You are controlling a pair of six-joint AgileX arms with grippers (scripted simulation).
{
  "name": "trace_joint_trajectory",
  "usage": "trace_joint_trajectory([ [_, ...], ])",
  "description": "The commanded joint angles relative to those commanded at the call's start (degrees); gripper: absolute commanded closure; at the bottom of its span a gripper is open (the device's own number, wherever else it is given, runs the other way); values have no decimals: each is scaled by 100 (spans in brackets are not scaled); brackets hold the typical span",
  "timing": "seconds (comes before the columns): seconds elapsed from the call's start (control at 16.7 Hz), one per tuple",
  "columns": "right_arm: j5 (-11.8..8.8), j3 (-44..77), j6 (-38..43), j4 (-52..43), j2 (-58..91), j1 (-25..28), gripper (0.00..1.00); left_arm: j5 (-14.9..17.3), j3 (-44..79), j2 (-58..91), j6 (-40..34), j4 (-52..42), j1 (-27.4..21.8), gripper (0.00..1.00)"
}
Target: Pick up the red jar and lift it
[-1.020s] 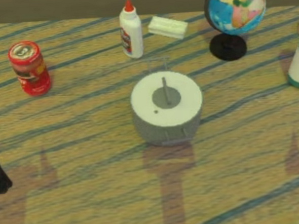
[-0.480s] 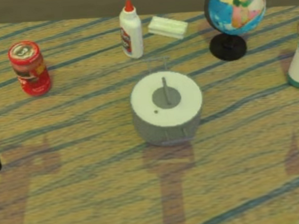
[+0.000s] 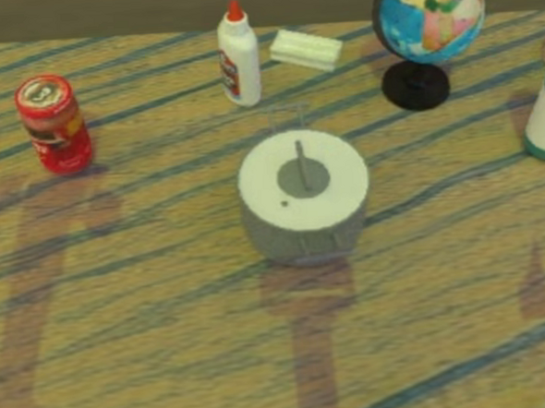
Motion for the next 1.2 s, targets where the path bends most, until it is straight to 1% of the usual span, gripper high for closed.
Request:
trace_joint_trajectory([
  [0.42, 0, 0, 0, 0, 0, 0, 0, 194, 4053, 4077, 1099, -2161, 10, 0],
  [0.72, 0, 0, 0, 0, 0, 0, 0, 282, 6471, 6502, 1729, -3435, 53, 0],
  [0.96, 0, 0, 0, 0, 0, 0, 0, 322, 7785, 7829, 2062, -4131, 89, 0],
  [1.2, 0, 0, 0, 0, 0, 0, 0, 336, 8304, 8356, 2191, -4408, 107, 0],
])
